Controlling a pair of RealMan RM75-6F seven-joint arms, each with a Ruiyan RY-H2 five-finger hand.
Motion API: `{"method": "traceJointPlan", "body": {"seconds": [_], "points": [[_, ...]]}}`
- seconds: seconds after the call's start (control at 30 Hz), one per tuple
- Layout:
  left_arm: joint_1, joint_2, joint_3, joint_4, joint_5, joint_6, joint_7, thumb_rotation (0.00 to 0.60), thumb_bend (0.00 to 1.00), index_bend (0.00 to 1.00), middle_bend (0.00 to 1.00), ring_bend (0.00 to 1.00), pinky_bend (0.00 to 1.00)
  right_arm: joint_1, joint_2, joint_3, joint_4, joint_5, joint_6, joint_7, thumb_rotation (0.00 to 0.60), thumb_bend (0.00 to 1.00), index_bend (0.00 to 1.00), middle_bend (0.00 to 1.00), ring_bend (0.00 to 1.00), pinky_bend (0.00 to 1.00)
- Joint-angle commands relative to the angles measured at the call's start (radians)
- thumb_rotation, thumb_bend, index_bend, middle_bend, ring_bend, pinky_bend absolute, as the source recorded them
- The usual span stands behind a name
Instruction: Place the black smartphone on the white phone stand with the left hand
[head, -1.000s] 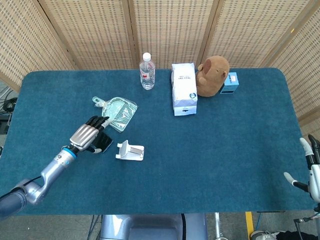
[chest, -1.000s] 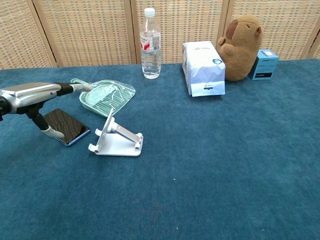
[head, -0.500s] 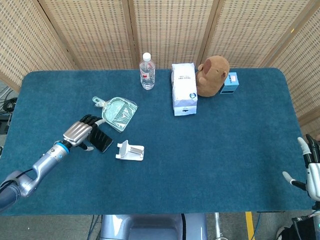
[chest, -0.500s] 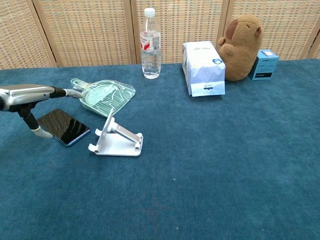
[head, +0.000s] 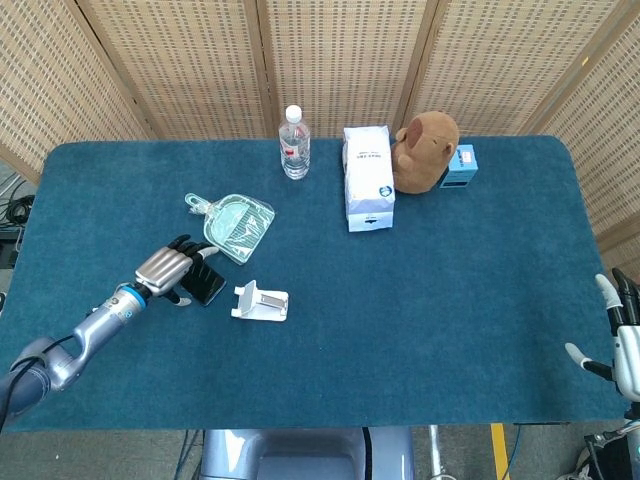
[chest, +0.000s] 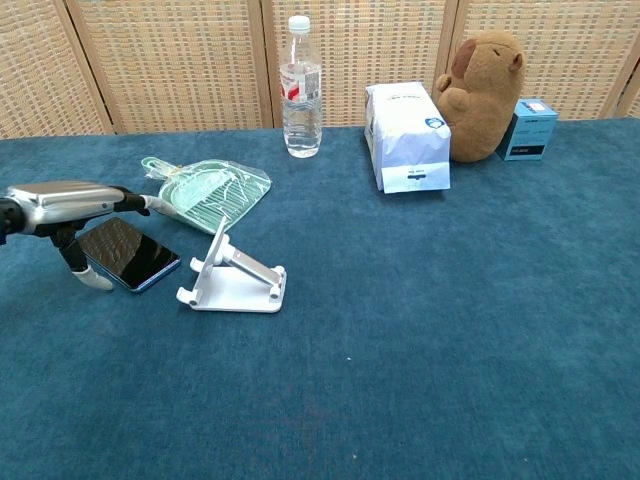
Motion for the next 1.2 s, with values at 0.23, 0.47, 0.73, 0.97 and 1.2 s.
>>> {"method": "traceJointPlan", "body": {"seconds": [0.23,0.47,0.73,0.97,1.2], "points": [[-0.008,-0.013,0.002,-0.001,-0.015,-0.022,0.037,0.600,0.00,0.13,0.17,0.16,0.03,0.000,0.002,0.000,0.000,0.001,-0.001,0.006,0.600,0.09,0.00,0.00,0.00,0.00],[-0.012,-0.018,0.003,0.001,-0.024,-0.038,0.055,0.600,0.00,0.25,0.30,0.27,0.09,0.000,0.002,-0.001,0.000,0.000,-0.001,0.008,0.600,0.09,0.00,0.00,0.00,0.00],[0.001,-0.028,-0.003,0.008,-0.036,-0.012,0.074,0.600,0.00,0.35,0.42,0.37,0.20,0.000,0.003,-0.001,0.000,-0.001,-0.001,0.014,0.600,0.09,0.00,0.00,0.00,0.00],[0.013,-0.024,-0.014,0.007,-0.046,0.023,0.066,0.600,0.00,0.36,0.43,0.38,0.22,-0.001,0.005,-0.002,0.001,-0.002,-0.001,0.019,0.600,0.09,0.00,0.00,0.00,0.00],[0.021,0.013,-0.036,-0.036,-0.052,0.086,0.029,0.600,0.00,0.36,0.43,0.38,0.22,-0.001,0.006,-0.003,0.000,-0.002,-0.001,0.020,0.600,0.09,0.00,0.00,0.00,0.00]]}}
